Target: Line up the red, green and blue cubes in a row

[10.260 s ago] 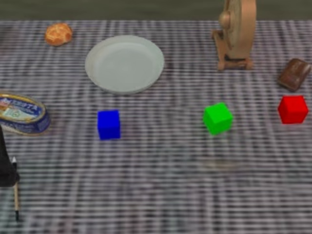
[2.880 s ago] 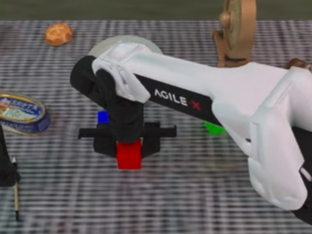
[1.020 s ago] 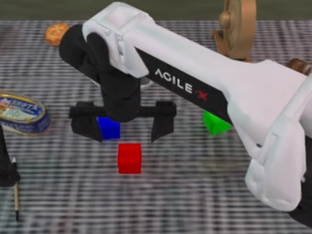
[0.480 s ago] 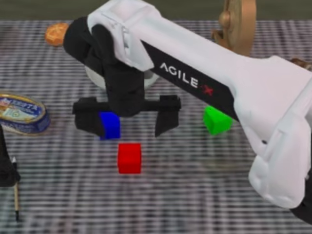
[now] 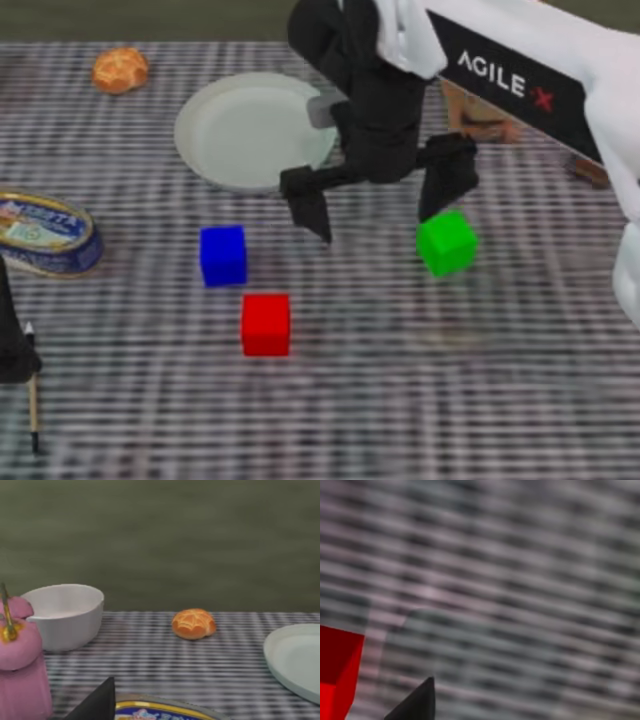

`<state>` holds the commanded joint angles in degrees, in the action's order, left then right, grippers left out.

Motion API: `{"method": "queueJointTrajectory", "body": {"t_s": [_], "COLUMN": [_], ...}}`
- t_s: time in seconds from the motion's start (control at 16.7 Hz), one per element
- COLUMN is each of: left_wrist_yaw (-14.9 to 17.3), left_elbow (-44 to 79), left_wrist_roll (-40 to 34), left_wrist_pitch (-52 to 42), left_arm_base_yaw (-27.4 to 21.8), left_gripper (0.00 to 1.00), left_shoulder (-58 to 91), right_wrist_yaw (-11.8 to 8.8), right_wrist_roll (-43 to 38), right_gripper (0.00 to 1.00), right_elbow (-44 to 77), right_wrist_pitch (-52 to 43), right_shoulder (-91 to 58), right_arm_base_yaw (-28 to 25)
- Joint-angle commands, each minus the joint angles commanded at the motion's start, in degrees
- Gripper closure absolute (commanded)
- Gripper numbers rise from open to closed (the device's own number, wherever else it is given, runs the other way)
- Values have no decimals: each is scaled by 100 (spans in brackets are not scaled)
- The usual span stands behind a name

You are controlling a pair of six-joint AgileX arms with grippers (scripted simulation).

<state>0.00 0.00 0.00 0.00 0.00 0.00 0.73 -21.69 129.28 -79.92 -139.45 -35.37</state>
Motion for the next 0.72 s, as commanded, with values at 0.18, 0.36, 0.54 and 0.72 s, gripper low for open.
{"method": "queueJointTrajectory", "body": {"t_s": [0.18, 0.36, 0.54, 0.72], "left_wrist_yaw": [0, 0, 0, 0], "left_elbow": [0, 0, 0, 0], "left_wrist_roll": [0, 0, 0, 0], "left_wrist_pitch": [0, 0, 0, 0], "left_arm_base_yaw": [0, 0, 0, 0], "left_gripper": [0, 0, 0, 0], "left_shoulder": [0, 0, 0, 0], "right_wrist_yaw": [-35, -47, -48, -41], "right_wrist_roll": [1079, 1630, 1696, 1687], "right_gripper": [0, 0, 0, 0], "right_elbow": [-686, -1103, -1155, -1155], "right_wrist_pitch": [314, 535, 567, 571], "right_shoulder": [329, 565, 599, 572], "right_arm_base_yaw": [537, 874, 919, 895]}}
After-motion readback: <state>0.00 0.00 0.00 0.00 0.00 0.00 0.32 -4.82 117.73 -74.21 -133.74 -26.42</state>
